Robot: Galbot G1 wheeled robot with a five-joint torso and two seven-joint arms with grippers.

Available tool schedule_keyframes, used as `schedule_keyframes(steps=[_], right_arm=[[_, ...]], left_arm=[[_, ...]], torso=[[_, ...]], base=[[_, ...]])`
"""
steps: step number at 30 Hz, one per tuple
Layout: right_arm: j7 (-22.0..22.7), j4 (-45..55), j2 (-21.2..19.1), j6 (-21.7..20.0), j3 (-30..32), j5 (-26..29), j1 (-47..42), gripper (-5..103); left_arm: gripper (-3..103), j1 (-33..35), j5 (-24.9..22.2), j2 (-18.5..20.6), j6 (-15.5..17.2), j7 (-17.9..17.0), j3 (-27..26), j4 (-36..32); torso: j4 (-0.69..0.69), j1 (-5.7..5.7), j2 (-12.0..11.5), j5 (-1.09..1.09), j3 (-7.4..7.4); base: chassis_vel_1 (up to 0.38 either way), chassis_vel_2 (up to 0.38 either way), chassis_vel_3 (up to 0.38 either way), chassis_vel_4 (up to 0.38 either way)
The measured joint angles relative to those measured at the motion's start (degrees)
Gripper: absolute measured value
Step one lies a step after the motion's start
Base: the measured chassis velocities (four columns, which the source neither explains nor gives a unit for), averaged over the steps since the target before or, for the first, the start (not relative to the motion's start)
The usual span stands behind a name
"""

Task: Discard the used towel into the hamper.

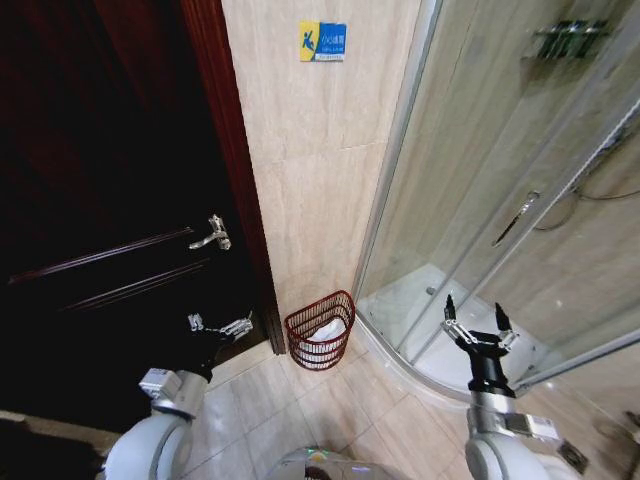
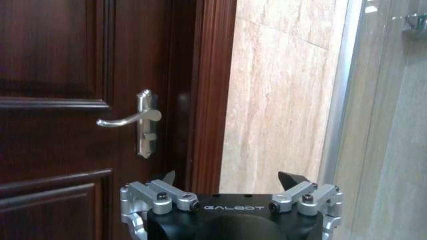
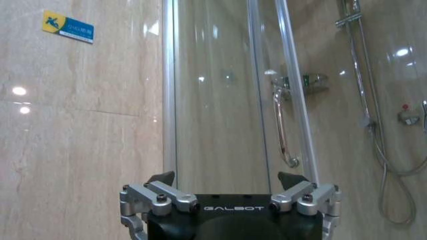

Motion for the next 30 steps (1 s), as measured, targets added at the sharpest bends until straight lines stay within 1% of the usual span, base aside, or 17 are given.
schedule_keyframes(steps=[3,14,18,20,21,24,27,30], right_arm=[[0.03,-0.26,0.01,-0.46,-0.02,-0.03,0.59,100],[-0.18,0.62,0.39,-1.19,-0.20,-0.28,0.06,100],[-0.02,5.36,-0.40,-3.20,1.43,0.75,-0.79,100],[0.89,9.13,-1.62,-5.21,3.23,2.41,-0.85,100],[0.89,9.13,-1.62,-5.21,3.23,2.41,-0.85,100],[3.11,14.02,-3.11,-8.41,5.03,3.80,-0.33,100],[4.35,15.70,-3.63,-9.21,5.25,3.60,0.44,100],[6.52,17.31,-6.12,-10.00,7.66,3.53,2.83,100]], left_arm=[[100,0.04,0.14,-0.45,0.09,-0.09,0.74,-0.11],[100,-0.05,0.20,-0.50,0.03,-0.17,0.85,-0.06],[100,-0.07,0.21,-0.51,-0.05,-0.20,0.86,0.02],[100,-0.08,0.22,-0.51,-0.09,-0.20,0.86,0.08],[100,-0.08,0.22,-0.51,-0.09,-0.20,0.86,0.08],[100,-0.10,0.24,-0.51,-0.13,-0.21,0.86,0.13],[100,-0.10,0.25,-0.51,-0.14,-0.21,0.86,0.15],[100,-0.10,0.25,-0.51,-0.17,-0.22,0.86,0.18]], torso=[[0.00,0.00,0.00,0.00,0.00],[0.00,0.00,0.00,0.01,0.00],[0.00,0.00,0.00,0.00,0.00],[0.00,0.00,0.00,-0.02,0.00],[0.00,0.00,0.00,-0.02,0.00],[0.00,0.00,0.01,0.00,0.00],[0.00,0.00,0.01,0.00,0.00],[0.00,0.00,0.00,0.01,0.00]], base=[[0.000,0.000,0.000,0.000],[0.000,0.000,0.000,0.000],[0.000,0.000,0.000,0.000],[0.000,0.000,0.000,0.000],[0.000,0.000,0.000,0.000],[0.000,0.000,0.000,0.000],[0.000,0.000,0.000,0.000],[0.000,0.000,0.000,0.000]])
